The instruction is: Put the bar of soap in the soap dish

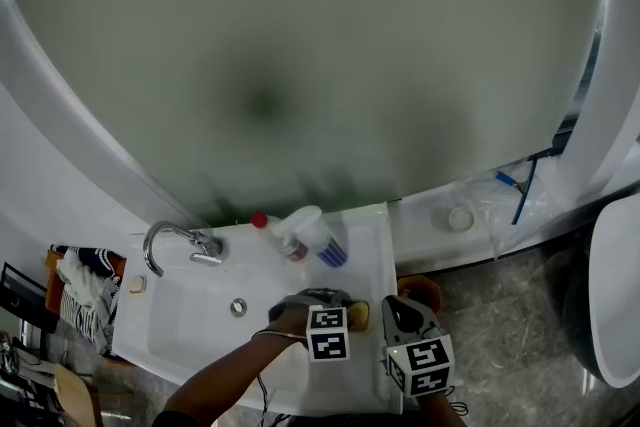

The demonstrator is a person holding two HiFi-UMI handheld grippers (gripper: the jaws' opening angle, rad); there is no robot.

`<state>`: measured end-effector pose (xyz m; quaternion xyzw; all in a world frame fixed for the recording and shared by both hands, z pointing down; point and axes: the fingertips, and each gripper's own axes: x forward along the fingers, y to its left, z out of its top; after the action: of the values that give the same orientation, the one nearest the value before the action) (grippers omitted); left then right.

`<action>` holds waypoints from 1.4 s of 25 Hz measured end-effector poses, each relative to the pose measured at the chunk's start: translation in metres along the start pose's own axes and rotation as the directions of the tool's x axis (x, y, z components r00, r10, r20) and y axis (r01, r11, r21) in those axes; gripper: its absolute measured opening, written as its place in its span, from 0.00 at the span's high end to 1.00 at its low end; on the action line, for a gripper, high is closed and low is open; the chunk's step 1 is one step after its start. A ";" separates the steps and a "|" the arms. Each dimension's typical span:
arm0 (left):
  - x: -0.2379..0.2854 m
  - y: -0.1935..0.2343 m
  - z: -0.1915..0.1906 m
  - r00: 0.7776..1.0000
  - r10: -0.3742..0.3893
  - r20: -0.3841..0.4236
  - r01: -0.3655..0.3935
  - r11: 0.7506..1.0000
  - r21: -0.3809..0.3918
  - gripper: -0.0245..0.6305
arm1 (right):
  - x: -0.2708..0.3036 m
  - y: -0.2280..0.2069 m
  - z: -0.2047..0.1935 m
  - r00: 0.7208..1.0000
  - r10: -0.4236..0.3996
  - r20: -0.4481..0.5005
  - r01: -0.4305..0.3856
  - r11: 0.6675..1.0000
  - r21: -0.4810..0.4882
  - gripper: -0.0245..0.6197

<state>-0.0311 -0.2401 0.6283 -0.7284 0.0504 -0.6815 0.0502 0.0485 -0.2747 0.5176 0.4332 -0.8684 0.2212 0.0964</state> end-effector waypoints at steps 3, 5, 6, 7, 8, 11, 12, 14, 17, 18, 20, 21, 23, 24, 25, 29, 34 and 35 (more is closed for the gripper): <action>-0.002 0.000 -0.003 1.000 0.004 0.003 -0.004 1.000 -0.009 0.67 | 0.000 -0.006 -0.001 1.000 -0.003 -0.002 0.003 1.000 0.015 0.95; -0.005 0.002 -0.003 1.000 0.010 0.014 -0.010 1.000 -0.028 0.66 | 0.000 -0.006 0.000 1.000 -0.002 0.000 0.002 1.000 0.021 0.95; -0.007 0.003 -0.003 1.000 0.015 0.020 -0.014 0.999 -0.039 0.66 | 0.000 -0.005 0.000 1.000 0.002 0.003 -0.002 1.000 0.021 0.95; -0.009 0.004 -0.003 0.999 0.021 0.027 -0.020 0.999 -0.047 0.66 | 0.000 -0.003 0.001 1.000 0.007 0.004 -0.007 1.000 0.020 0.95; -0.011 0.004 -0.002 0.999 0.029 0.034 -0.027 0.998 -0.053 0.66 | 0.001 0.000 0.001 1.000 0.013 0.003 -0.013 1.000 0.018 0.95; -0.016 0.007 -0.003 0.997 0.056 0.053 -0.052 0.996 -0.073 0.65 | 0.003 0.007 -0.004 1.000 0.025 -0.010 -0.025 1.000 0.012 0.95; -0.017 0.008 -0.003 0.996 0.063 0.059 -0.058 0.995 -0.083 0.65 | 0.004 0.009 -0.005 1.000 0.027 -0.011 -0.027 1.000 0.009 0.95; -0.020 0.010 -0.004 0.995 0.077 0.071 -0.069 0.992 -0.105 0.65 | 0.004 0.012 -0.005 0.999 0.031 -0.011 -0.031 1.000 0.002 0.95; -0.024 0.012 -0.008 0.991 0.103 0.084 -0.091 0.987 -0.136 0.65 | 0.003 0.017 -0.004 0.999 0.032 -0.014 -0.032 0.999 -0.006 0.95; -0.026 0.012 -0.008 0.989 0.112 0.092 -0.098 0.984 -0.146 0.65 | 0.003 0.018 -0.005 0.999 0.031 -0.015 -0.031 0.999 -0.009 0.95; -0.029 0.013 -0.009 0.986 0.134 0.103 -0.117 0.980 -0.161 0.66 | 0.003 0.022 -0.005 0.999 0.030 -0.017 -0.031 0.999 -0.015 0.95; -0.031 0.013 -0.010 0.984 0.146 0.103 -0.127 0.978 -0.165 0.66 | 0.003 0.024 -0.006 0.999 0.030 -0.018 -0.030 0.999 -0.018 0.95; -0.033 0.014 -0.013 0.981 0.167 0.103 -0.147 0.974 -0.173 0.66 | 0.003 0.029 -0.007 0.999 0.030 -0.021 -0.030 0.999 -0.022 0.95; -0.036 0.014 -0.013 0.978 0.176 0.110 -0.154 0.972 -0.177 0.67 | 0.003 0.031 -0.007 0.999 0.029 -0.021 -0.029 0.999 -0.026 0.95; -0.038 0.013 -0.012 0.975 0.187 0.120 -0.164 0.970 -0.180 0.67 | 0.003 0.033 -0.006 0.999 0.027 -0.021 -0.028 0.999 -0.029 0.95; -0.049 0.017 -0.013 0.953 0.271 0.138 -0.250 0.956 -0.152 0.80 | 0.002 0.041 -0.004 1.000 0.017 -0.013 -0.017 0.999 -0.042 0.95; -0.058 0.011 -0.015 0.939 0.297 0.176 -0.266 0.947 -0.181 0.81 | -0.001 0.053 -0.005 1.000 0.006 -0.008 -0.007 0.999 -0.053 0.95; -0.061 0.010 -0.015 0.934 0.302 0.188 -0.266 0.944 -0.195 0.83 | -0.002 0.056 -0.006 1.000 0.005 -0.009 -0.006 0.998 -0.056 0.95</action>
<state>-0.0504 -0.2418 0.5681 -0.7844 0.2065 -0.5774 0.0928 0.0048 -0.2413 0.5054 0.4269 -0.8750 0.1992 0.1117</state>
